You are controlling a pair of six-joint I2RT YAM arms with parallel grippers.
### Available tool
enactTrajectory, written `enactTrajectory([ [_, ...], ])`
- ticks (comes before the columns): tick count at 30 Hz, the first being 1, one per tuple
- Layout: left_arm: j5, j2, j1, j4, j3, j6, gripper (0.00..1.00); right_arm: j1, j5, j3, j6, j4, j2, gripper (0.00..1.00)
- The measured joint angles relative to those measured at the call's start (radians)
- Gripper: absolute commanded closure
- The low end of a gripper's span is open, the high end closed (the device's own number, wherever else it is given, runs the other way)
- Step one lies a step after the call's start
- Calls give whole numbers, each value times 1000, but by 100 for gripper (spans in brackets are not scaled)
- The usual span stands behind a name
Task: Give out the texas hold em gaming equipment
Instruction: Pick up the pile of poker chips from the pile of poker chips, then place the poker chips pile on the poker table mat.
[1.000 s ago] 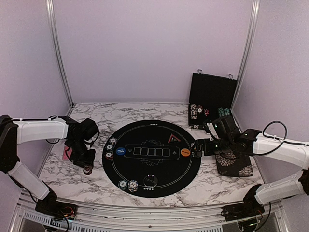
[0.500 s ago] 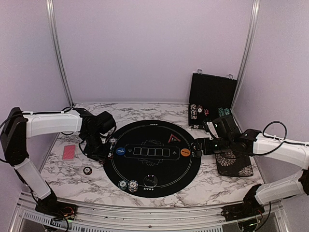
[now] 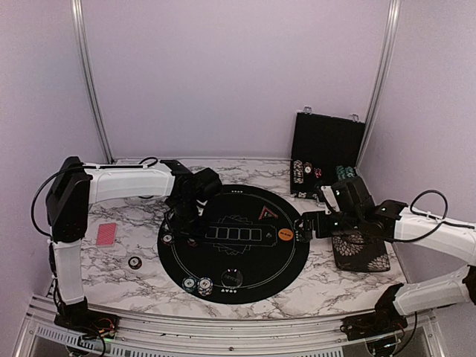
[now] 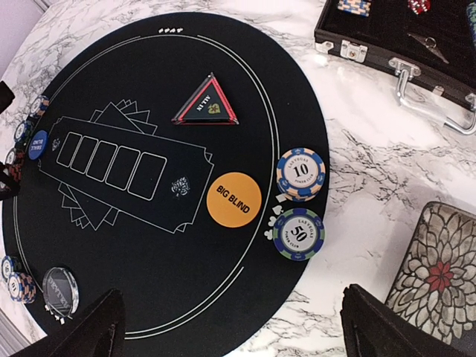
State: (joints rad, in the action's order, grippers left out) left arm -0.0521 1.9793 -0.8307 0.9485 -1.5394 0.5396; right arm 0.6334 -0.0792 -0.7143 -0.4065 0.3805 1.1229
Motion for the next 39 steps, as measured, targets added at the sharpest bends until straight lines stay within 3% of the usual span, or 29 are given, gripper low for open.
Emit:
enactTrajectory([
  [10,10,270,-83,57,-342,-1,61,-4,4,1,17,2,-24,1],
  [20,23,454,-136,132,-581,1,61,-4,11,14,20,18,-79,1],
  [26,25,476,-140,155,-618,5,57,-4,11,23,27,25,-89,2],
  [39,18,482,-148,156,-637,13,37,-4,11,23,35,34,-85,2],
])
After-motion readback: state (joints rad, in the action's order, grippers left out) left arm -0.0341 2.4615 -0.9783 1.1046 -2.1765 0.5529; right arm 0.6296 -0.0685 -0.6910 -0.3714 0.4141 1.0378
